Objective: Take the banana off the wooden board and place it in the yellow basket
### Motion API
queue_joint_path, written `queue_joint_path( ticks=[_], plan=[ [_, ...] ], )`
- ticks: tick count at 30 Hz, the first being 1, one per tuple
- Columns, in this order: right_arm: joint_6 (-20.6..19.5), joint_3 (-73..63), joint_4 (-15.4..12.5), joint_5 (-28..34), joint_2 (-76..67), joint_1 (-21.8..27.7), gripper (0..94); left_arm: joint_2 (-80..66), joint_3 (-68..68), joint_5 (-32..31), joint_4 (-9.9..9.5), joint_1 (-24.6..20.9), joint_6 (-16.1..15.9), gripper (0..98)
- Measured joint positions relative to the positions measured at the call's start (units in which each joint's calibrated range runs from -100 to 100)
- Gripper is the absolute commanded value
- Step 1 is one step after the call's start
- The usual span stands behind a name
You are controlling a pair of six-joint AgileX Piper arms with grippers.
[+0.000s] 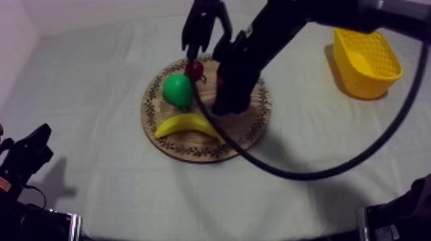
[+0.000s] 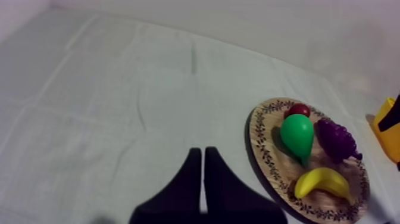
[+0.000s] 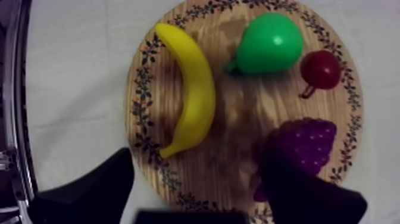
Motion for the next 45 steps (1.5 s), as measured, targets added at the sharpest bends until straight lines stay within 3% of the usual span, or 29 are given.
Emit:
queue_joint_path(
  ticks=[12,23,27,36,45],
  plan=[
    [-0.1,-6.1,0.1,-5.7,14.1,-2.2,61.4,0.0,0.0,0.0,0.0,0.0,0.0,0.1],
    [-0.7,-12.2,0.5,-7.2,23.7,-2.7,57.0,0.0,0.0,0.0,0.0,0.0,0.0,0.1],
    [-0.7,-13.7,0.7,-7.8,26.2,-2.4,49.1,0.0,0.0,0.0,0.0,0.0,0.0,0.1],
    [0.7,-12.1,0.3,-8.8,26.2,-2.3,15.5,0.0,0.0,0.0,0.0,0.0,0.0,0.1],
    [1.2,-5.4,-0.6,-7.2,16.0,-1.1,12.1,0.0,0.0,0.0,0.0,0.0,0.0,0.1]
  ],
)
